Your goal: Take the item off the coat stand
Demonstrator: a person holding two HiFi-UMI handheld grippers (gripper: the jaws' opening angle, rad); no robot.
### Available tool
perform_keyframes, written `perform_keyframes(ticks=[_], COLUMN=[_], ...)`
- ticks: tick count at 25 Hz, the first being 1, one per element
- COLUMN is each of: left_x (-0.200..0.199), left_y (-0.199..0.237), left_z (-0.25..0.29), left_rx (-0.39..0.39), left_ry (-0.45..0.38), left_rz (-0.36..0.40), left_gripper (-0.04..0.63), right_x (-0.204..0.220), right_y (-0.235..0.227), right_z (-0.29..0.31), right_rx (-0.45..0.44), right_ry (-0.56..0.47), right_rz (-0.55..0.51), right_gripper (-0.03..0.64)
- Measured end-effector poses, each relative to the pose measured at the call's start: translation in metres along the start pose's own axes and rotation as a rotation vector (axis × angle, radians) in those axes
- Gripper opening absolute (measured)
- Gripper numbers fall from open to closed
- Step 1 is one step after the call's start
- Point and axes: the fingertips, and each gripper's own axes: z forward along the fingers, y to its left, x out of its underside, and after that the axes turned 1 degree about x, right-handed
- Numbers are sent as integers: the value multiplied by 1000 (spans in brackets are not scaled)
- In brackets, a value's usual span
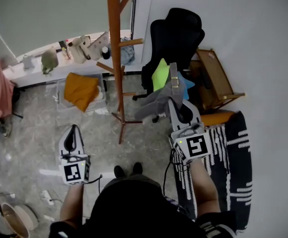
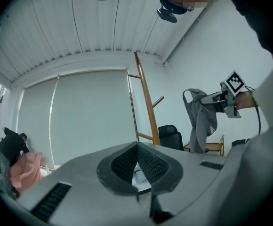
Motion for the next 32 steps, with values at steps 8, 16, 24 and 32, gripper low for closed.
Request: perform_keyframes(ticks=[8,16,24,32], left_x=[-4,-9,-3,0], left_y=[4,9,17,22], left_z=[-1,-2,-5,-10], left_rx=[-15,-16,-43,-60], left_ry=[-5,-25,-6,5], left_rz=[1,1,6,-1], left_gripper=[23,23,23,23], right_x=[23,45,66,92], right_y=[12,27,37,47], right_z=[-26,-45,-60,-71], right_rx=[21,28,52,42], right_ry=[32,66,88,151], right_rz=[51,44,57,69], right_gripper=[31,31,31,31])
